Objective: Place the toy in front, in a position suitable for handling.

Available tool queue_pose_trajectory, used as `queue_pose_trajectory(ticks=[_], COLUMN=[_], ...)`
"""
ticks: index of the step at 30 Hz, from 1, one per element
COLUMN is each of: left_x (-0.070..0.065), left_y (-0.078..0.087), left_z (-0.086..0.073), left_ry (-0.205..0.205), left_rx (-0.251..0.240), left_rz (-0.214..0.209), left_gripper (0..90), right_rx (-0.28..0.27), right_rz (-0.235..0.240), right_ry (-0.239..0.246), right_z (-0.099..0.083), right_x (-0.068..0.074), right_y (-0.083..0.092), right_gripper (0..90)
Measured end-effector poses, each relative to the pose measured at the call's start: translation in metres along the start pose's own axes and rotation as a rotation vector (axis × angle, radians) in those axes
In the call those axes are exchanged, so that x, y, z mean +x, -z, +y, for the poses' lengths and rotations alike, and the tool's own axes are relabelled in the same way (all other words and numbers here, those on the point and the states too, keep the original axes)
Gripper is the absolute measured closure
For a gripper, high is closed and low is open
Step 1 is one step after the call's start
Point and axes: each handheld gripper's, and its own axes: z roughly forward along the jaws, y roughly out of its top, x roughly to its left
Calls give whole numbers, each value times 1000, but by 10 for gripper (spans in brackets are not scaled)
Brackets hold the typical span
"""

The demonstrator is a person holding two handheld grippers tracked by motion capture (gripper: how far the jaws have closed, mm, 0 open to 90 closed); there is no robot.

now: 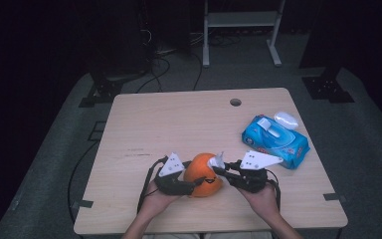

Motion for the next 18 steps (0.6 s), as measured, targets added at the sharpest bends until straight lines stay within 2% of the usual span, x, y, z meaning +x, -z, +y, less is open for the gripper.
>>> queue_pose_trajectory(ticks=[5, 7, 10, 13, 16, 18], left_x=[0, 1, 0, -4, -12, -12], left_y=[-1, -1, -1, -1, -3, -3], left_z=[1, 1, 0, 1, 3, 3], left_ry=[-2, 1, 2, -27, -67, -74], left_rx=[-3, -4, -5, -2, 0, 1], left_rz=[-4, -3, 1, 11, 24, 20], left_gripper=[331, 330, 330, 330, 336, 339], right_rx=[19, 18, 7, 0, -3, -6], right_rz=[-42, -37, -13, 16, 16, 2], right_ry=[-85, -105, -70, -11, 7, -15], right_z=[-10, -12, -6, 2, 6, 4], right_x=[-23, -25, -12, 2, 3, -5], right_y=[3, 4, 2, -2, -3, -1], right_gripper=[780, 780, 779, 779, 780, 780])
